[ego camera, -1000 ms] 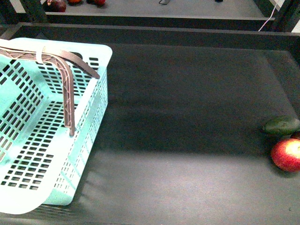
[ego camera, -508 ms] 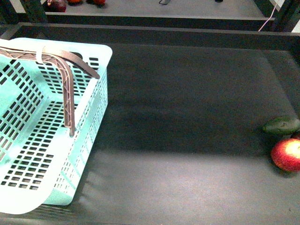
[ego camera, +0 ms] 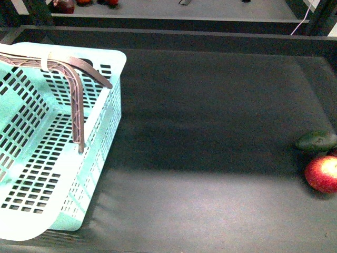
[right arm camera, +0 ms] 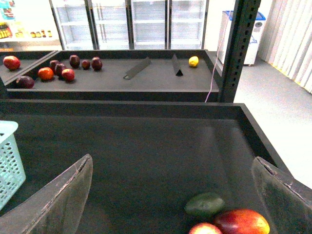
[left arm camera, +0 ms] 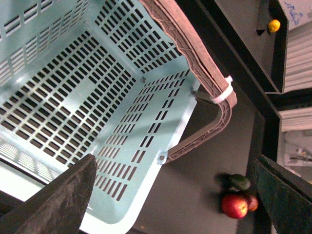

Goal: Pick apple with right arm and hold basket with left

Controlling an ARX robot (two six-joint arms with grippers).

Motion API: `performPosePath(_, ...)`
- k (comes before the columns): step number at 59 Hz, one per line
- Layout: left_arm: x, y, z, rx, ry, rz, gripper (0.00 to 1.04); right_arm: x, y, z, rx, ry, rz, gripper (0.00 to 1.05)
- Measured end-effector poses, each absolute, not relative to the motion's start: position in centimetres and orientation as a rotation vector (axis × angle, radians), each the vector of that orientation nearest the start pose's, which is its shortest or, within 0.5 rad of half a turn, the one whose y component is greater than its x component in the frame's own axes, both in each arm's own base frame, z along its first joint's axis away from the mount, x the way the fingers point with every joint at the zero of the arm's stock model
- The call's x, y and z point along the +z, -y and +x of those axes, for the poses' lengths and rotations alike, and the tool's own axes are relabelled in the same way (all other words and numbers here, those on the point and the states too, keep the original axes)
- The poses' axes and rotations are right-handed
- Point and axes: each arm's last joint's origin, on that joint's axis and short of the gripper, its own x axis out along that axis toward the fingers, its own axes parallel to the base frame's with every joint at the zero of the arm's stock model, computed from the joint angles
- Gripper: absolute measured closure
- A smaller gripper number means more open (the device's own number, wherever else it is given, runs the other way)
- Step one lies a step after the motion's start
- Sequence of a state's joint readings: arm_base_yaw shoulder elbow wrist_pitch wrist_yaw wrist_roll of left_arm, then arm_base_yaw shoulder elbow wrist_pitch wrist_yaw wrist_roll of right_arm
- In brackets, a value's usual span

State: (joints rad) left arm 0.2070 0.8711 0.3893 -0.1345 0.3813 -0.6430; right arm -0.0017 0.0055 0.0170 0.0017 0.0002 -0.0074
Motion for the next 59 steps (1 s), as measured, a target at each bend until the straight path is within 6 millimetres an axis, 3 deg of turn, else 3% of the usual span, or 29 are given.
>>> performPosePath(14,19.7,-3.6,24.1,0.195,-0.690,-1.096,0.07,16.9,0.0,9.7,-0.002,0.013,-0.007,0.09)
performPosePath(23,20.0,-3.7,27.9,0.241,-0.725,-1.167,0.07,16.9,0.0,9.7,-0.002,0.013,-0.007,0.09)
performPosePath(59,16.6,-3.6,35.5,0.409,-0.815,-1.262,0.07,16.9,0.0,9.7,-0.002,0.013,-0.007,0.09)
